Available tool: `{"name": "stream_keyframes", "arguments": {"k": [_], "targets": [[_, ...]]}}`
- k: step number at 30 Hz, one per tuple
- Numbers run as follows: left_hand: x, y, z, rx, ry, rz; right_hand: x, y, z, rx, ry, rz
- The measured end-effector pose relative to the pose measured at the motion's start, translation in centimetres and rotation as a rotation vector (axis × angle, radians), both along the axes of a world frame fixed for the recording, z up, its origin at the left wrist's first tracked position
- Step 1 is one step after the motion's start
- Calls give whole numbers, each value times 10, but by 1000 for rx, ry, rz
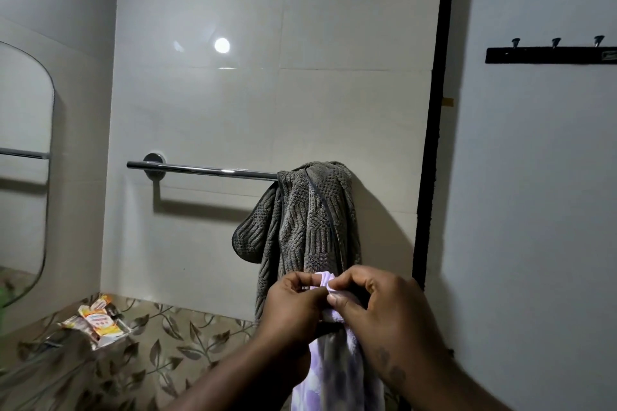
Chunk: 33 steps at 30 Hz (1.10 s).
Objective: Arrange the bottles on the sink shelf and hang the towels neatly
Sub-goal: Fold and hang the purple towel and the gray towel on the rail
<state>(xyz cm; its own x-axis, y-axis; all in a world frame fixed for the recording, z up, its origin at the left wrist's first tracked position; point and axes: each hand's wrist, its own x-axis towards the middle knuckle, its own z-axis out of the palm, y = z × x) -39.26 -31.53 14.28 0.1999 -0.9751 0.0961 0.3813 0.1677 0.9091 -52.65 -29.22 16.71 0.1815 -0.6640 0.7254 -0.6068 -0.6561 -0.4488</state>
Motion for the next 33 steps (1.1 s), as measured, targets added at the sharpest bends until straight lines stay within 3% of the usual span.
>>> {"name": "stream_keyframes", "arguments": {"k": [6,11,14,18,21,27,33], "targets": [[1,-1,3,31,101,-10,-4,3,-17,27,182,-67],[-2,8,0,26,67,-113,-11,-2,-24,-41,5,-96],[-5,13,1,-16,56,-165,-21,-5,-12,134,-228,-4],[-2,17,7,-308,-397,-9,-30,0,16,465,-673,337],[7,17,16,-473,-809,118,-35,-1,35,531,-750,412],[22,13,24,-483,-760,-327,-38,-7,59,514,-843,436],[54,17,24,-578,-1049,-340,-54,-16,90,391,-895,413]]}}
